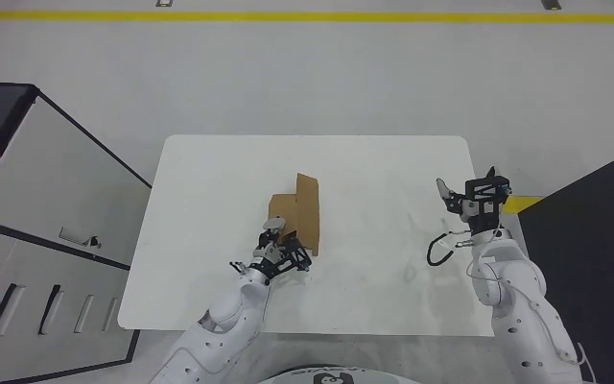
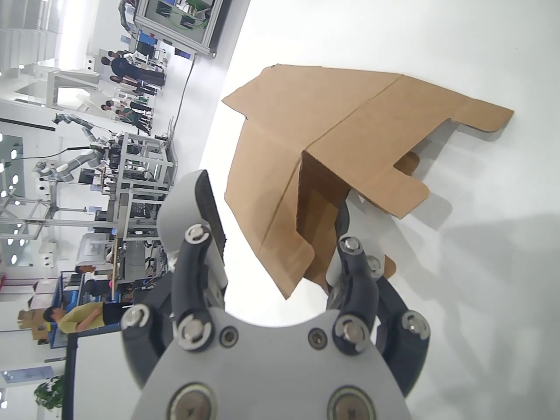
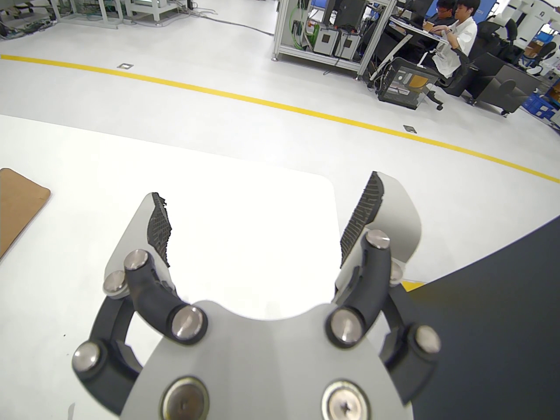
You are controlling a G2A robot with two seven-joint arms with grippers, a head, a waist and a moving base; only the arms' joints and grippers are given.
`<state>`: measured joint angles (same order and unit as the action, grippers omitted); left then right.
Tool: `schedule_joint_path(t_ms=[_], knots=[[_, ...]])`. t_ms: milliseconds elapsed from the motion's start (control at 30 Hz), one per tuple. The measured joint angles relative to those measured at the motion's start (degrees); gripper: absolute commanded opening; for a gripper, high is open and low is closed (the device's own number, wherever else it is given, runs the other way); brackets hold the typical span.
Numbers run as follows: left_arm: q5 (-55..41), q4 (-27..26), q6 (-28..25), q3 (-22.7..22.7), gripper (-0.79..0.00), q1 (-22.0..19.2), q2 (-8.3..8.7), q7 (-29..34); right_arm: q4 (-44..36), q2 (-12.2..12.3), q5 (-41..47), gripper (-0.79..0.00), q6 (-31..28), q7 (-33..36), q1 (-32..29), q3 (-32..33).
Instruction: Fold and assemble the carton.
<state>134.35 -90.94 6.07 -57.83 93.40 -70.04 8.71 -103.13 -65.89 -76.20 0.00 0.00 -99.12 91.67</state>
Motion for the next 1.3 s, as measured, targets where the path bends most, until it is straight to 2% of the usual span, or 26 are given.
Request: schedule_joint_path(t_ms=[100,133,367,600,733,1000,1300], knots=[[-0.37,0.43,0.55,0.38,-0.388,-0.47,-0.28,0.48,0.00,0.00,0.00,0.000,0.00,0.00,0.00,0.00],[-0.47,0.57,0.75,0.61,-0.397,-0.68,-0.41,0.74,0.00,0.00,0.00,0.000,0.00,0.00,0.00,0.00],[-0.51,1.70,1.54,2.02,-0.422,-1.92,-1.15,2.02,0.00,0.00,0.00,0.000,0.00,0.00,0.00,0.00],[-0.76,2.49,2.68,2.82,-0.409,-2.73,-1.77,3.05,0.00,0.00,0.00,0.000,0.00,0.00,0.00,0.00],[1.22,2.94,4.35,3.37,-0.406,-2.96,-2.05,3.99,0.00,0.00,0.00,0.000,0.00,0.00,0.00,0.00],[11.26,4.64,8.03,5.15,-0.416,-3.53,-2.61,8.37,0.00,0.00,0.00,0.000,0.00,0.00,0.00,0.00],[14.00,7.34,7.62,6.31,-0.425,-4.97,-3.68,12.48,0.00,0.00,0.00,0.000,0.00,0.00,0.00,0.00]])
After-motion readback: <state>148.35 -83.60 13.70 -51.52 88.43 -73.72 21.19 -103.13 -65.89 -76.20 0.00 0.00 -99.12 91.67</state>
